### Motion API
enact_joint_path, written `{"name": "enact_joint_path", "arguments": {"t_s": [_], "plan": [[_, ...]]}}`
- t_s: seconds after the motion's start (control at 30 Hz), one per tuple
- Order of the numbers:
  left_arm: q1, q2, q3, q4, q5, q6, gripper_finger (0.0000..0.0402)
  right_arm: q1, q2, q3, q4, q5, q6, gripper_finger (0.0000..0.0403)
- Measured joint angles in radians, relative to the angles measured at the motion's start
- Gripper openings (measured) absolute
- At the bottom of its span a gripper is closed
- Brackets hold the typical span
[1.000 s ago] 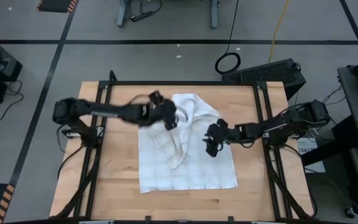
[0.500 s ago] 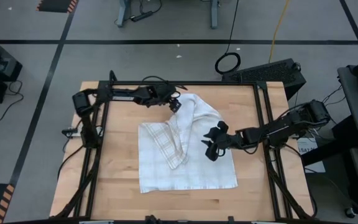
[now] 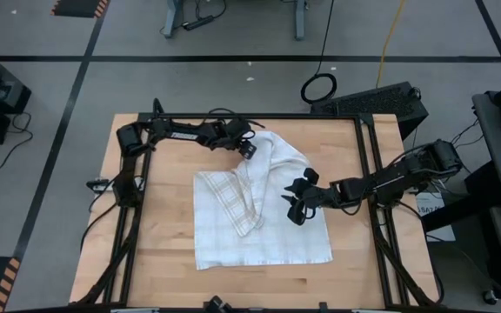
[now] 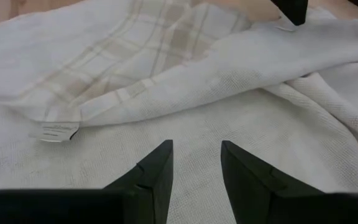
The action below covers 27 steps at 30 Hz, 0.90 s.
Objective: Roll towel
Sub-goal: Roll the white towel
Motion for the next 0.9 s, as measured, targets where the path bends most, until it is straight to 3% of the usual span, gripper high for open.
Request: {"name": "enact_joint_path", "arguments": {"t_s": [0.17,0.37,0.43,0.67,0.9], "plan": [[0.002,0.001,0.000,-0.003,0.005,0.053,0.0159,0.000,0.000,0.000,0.017,0.031,-0.004,0.0125],[0.001,0.001,0.000,-0.010,0.005,0.100,0.0029,0.000,0.000,0.000,0.040,0.029,-0.025,0.0125],[0.000,0.001,0.000,-0.014,0.007,0.091,0.0010,0.000,0.000,0.000,0.044,0.028,-0.025,0.0125],[-0.027,-0.073,0.000,-0.114,0.018,-0.020,0.0065,0.005,0.000,0.000,0.043,0.023,-0.021,0.0125],[-0.072,-0.068,0.000,-0.121,0.017,-0.114,0.0178,0.005,0.000,0.000,0.049,0.024,-0.044,0.0125]]}}
